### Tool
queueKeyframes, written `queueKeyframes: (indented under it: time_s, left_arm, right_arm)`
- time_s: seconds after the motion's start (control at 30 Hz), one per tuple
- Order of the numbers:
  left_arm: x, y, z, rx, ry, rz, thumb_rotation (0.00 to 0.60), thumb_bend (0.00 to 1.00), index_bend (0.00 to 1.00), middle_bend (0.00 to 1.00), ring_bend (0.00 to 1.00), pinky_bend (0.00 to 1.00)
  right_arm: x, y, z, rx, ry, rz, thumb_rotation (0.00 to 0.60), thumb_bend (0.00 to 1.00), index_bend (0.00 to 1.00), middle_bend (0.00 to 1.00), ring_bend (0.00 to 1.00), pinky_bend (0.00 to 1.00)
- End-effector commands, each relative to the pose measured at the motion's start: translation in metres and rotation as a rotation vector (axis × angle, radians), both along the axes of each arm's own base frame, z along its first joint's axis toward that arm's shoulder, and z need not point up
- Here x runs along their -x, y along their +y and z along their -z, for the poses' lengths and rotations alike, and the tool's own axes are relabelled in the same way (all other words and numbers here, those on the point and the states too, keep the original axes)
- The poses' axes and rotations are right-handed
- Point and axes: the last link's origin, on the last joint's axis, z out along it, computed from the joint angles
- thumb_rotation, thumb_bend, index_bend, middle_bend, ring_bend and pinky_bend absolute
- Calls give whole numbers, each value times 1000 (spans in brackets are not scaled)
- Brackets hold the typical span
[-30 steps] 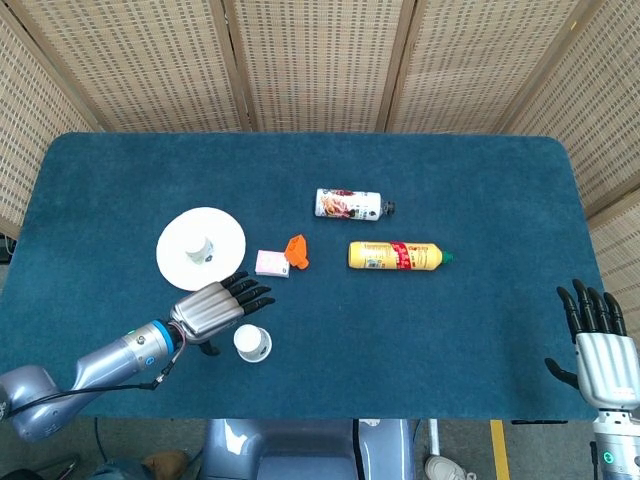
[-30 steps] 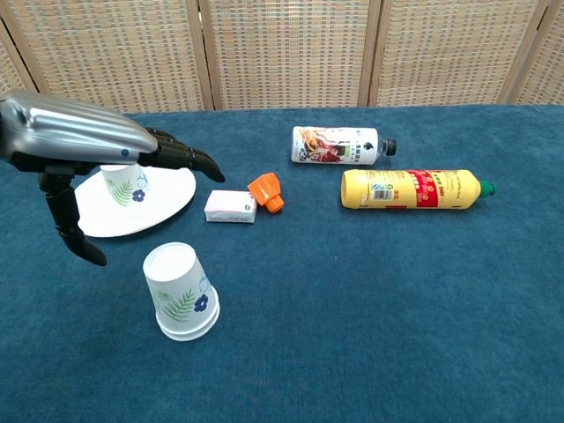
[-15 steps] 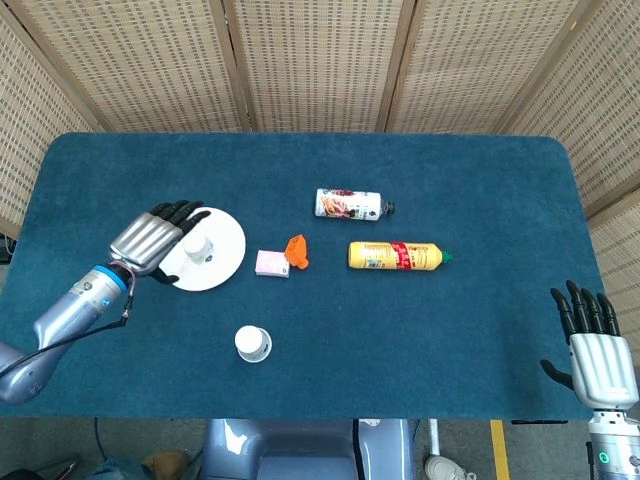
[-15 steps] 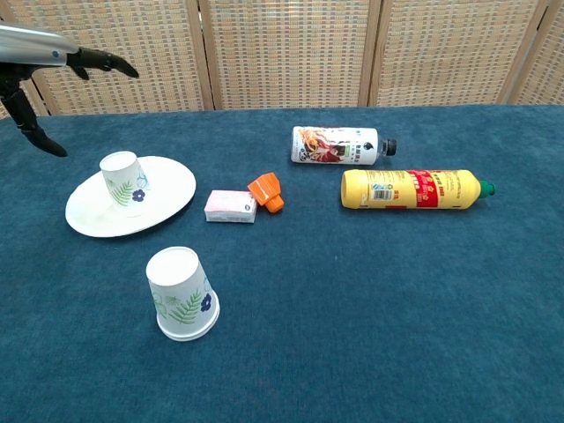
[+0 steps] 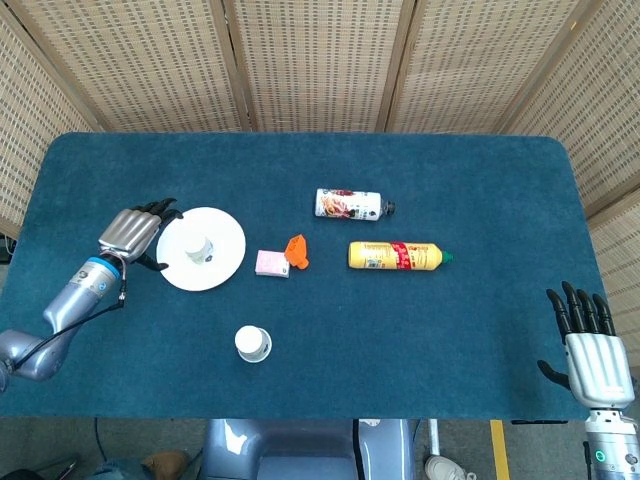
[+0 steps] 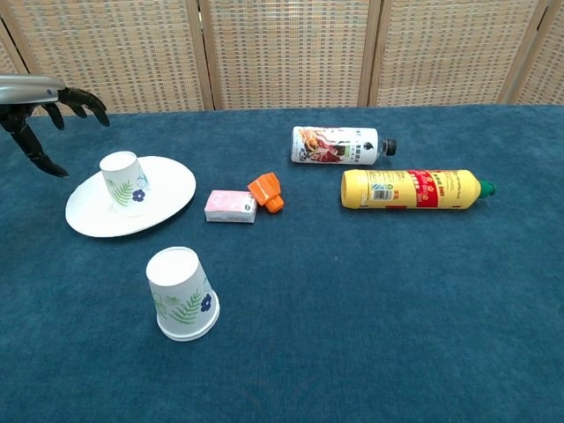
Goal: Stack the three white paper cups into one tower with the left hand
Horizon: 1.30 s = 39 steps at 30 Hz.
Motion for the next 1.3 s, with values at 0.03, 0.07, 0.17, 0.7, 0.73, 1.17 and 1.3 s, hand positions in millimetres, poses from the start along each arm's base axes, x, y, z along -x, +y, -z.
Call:
queueKeyframes:
  time_s: [0.03, 0.07, 0.17, 0.7, 0.73, 1.17, 1.3]
  left_arm:
    - [2, 4, 15, 3, -20, 5, 600, 46, 264, 135, 198, 303]
    - [0, 6, 21, 3, -27, 10, 600, 47, 266, 136, 201, 306]
    - [-1, 9, 30, -3, -39, 20, 600, 49, 266, 136, 201, 306]
    - [-23, 25, 59, -2, -75, 62, 600, 119, 370, 240, 321, 467]
    - [-23, 25, 59, -1, -67, 63, 600, 134, 407, 275, 358, 510]
    - [-20, 24, 54, -6, -39, 57, 600, 231, 611, 467, 525, 675]
    - [-24, 24, 47, -19, -52, 74, 600, 230, 611, 467, 525, 675]
  right_arm:
    - [0, 0, 0, 0, 0, 1, 600, 0, 0, 0, 0, 0]
    - [1, 0, 0, -1, -1, 2, 600, 0, 0, 0, 0, 0]
    - [1, -1, 0, 0, -1, 4, 600, 0, 0, 0, 0, 0]
    - [7, -6, 0, -1, 1, 31, 600, 0, 0, 0, 0, 0]
    - [7, -6, 0, -1, 0, 33, 600, 0, 0, 0, 0, 0]
    - [8, -7, -1, 0, -9, 37, 600, 0, 0, 0, 0, 0]
    - [8, -6, -2, 2, -10, 34, 600, 0, 0, 0, 0, 0]
